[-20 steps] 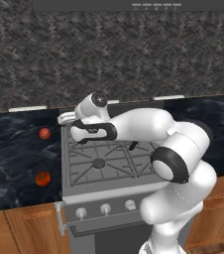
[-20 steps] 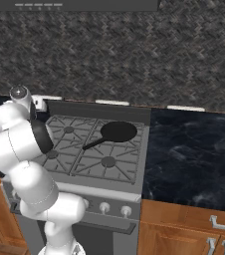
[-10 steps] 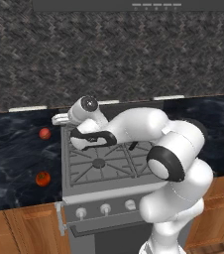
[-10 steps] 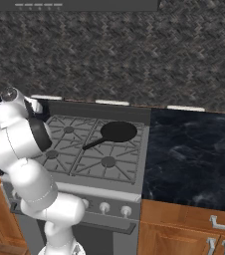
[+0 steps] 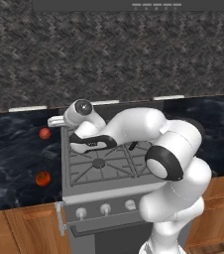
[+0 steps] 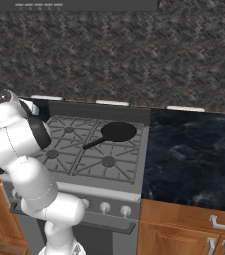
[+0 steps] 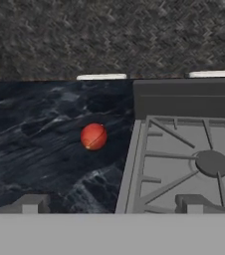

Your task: Place the pan on the rear right burner on the stove. Then place the tomato and the onion in the pan and turn on the rear right burner.

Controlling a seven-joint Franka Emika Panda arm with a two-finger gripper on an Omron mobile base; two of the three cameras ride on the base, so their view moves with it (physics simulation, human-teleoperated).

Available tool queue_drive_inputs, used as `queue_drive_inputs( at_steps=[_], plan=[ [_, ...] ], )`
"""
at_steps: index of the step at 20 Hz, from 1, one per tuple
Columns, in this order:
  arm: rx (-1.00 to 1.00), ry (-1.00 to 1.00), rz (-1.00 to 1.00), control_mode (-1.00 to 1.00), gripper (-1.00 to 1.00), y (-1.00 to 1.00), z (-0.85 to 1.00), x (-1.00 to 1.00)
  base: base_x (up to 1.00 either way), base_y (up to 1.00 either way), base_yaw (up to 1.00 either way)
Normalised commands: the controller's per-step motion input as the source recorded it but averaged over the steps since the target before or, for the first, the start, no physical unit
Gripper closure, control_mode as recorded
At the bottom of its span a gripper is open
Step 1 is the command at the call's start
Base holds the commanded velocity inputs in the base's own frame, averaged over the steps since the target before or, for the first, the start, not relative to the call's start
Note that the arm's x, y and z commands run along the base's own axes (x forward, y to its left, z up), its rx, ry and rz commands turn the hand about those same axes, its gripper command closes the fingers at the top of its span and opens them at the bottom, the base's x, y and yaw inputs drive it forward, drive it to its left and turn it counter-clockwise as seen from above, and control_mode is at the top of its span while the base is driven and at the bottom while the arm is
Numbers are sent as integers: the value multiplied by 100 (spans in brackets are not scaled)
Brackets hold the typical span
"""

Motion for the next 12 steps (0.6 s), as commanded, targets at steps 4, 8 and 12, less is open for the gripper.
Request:
queue_drive_inputs(
  at_steps=[4,8,12],
  plan=[
    [0,1,0,-100,-100,1,0,0,0,0,0],
    [0,4,1,-100,-100,1,0,1,0,0,0],
    [0,3,2,-100,-100,0,0,1,0,0,0]
  ],
)
